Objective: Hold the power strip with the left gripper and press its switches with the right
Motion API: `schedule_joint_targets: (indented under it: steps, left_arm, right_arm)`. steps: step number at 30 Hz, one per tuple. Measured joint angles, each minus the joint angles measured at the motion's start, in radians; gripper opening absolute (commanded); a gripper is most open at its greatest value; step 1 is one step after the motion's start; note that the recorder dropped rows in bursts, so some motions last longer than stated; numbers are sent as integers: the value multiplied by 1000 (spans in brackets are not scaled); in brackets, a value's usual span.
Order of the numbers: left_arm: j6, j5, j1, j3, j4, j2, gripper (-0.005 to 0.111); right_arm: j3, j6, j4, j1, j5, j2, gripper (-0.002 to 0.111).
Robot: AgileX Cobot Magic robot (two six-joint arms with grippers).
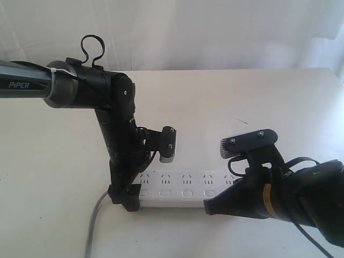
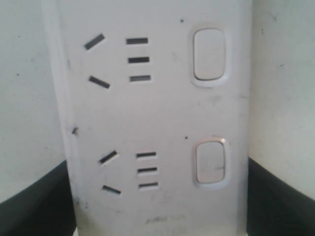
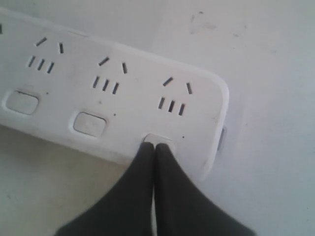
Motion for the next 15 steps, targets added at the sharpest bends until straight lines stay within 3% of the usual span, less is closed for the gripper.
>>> schedule_joint_targets:
  steps: [15]
  left_arm:
    - [-4, 0, 0, 0, -3, 0, 0]
  right_arm:
    - [-53, 23, -21, 0, 26, 69, 0]
